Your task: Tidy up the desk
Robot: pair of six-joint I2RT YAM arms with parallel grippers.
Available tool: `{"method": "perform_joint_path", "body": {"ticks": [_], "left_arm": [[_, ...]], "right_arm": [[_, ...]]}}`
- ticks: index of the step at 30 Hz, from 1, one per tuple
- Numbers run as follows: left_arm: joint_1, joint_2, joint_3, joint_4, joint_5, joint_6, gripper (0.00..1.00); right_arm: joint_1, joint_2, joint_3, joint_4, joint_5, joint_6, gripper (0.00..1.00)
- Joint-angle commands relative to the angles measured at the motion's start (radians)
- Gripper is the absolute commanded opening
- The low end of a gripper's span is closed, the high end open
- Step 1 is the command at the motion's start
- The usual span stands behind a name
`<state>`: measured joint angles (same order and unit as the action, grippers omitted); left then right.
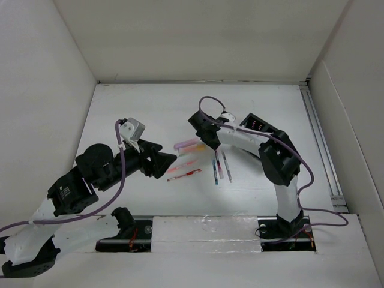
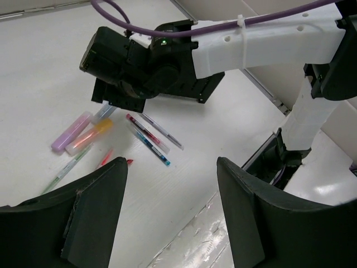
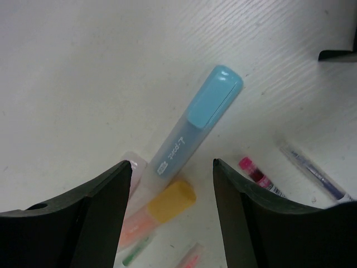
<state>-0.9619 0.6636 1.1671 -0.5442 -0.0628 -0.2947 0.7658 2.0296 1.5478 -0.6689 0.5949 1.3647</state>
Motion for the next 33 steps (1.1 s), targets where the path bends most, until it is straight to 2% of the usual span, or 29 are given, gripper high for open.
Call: {"method": "perform_joint_path", "body": {"ticks": [1, 4, 11, 16, 22, 33], "left_arm": [[-0.014, -0.002, -0.010, 0.006, -0.052, 0.020, 0.61], [-0.024, -0.002, -0.020, 0.012, -0.066, 0.020, 0.61], [-0.024, 0.016, -0.021, 0.015, -0.084, 0.022, 0.60], [-0.024, 0.024, -0.014, 0.004, -0.138, 0.025, 0.60], [-0.024, 0.019, -0.003, -0.008, -0.186, 0.031, 0.59], [-0.024, 0.002, -0.023, 0.001, -0.178, 0.022, 0.59]], "right_arm": [[-0.036, 0.009, 0.046, -0.051, 0.034, 0.033, 0.66], [-0.083, 0.033, 0.066, -0.050, 0.014, -0.018, 0.66], [-0.103, 0.103, 0.172, -0.127, 0.000, -0.056, 0.64], [-0.112, 0.147, 0.238, -0.179, -0.012, -0.075, 0.58], [-0.102, 0.156, 0.225, -0.186, -0.020, -0.078, 0.51], [-0.092, 0.138, 0.187, -0.208, -0.029, -0.121, 0.51]]}}
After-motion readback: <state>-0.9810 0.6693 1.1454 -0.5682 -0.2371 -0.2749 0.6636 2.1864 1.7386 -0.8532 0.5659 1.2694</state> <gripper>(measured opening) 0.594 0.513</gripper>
